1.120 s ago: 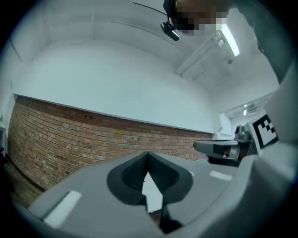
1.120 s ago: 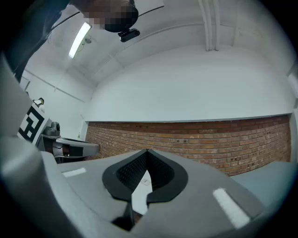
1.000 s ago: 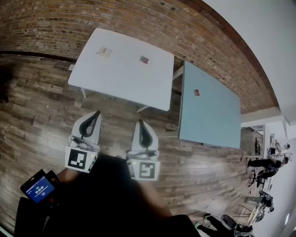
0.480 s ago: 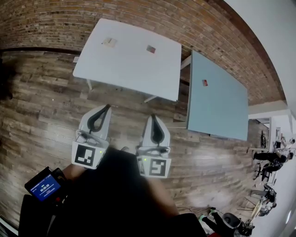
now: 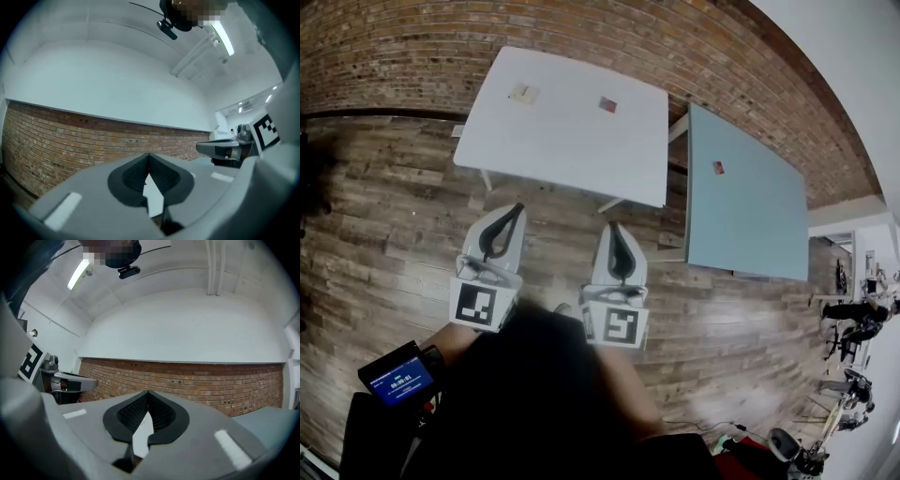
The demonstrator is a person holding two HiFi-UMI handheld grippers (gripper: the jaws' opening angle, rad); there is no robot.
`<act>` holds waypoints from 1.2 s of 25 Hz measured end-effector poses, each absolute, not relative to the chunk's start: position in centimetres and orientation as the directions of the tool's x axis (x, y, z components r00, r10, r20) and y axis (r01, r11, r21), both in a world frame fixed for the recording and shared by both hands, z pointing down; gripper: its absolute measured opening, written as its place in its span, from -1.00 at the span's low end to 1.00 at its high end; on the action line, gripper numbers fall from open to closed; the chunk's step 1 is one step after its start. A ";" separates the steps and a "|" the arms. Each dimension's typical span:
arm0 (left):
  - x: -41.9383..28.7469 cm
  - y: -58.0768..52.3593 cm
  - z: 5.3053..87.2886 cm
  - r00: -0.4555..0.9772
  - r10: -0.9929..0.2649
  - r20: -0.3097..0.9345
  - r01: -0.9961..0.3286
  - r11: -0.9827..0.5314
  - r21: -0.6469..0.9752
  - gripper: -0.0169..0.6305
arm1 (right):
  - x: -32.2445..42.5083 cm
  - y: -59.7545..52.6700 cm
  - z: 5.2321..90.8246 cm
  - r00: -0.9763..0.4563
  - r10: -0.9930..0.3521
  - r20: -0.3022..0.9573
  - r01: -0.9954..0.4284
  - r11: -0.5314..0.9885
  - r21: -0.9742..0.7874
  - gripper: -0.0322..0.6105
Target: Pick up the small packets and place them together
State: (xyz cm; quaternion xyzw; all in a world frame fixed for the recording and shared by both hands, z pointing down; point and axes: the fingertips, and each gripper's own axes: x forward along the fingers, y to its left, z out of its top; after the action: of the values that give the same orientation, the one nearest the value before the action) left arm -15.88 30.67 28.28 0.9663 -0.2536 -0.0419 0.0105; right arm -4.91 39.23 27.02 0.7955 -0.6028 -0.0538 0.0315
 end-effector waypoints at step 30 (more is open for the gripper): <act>-18.5 29.6 30.5 0.865 -0.490 -0.106 -0.481 -0.871 0.101 -0.95 | -6.3 36.9 30.8 0.252 -0.967 0.049 -0.961 -0.244 0.128 -0.87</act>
State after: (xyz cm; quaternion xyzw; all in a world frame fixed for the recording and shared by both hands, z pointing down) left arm -18.53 29.58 30.46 0.9651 -0.2515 -0.0640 0.0356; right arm -6.33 36.94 30.83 0.7884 -0.6113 -0.0199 0.0658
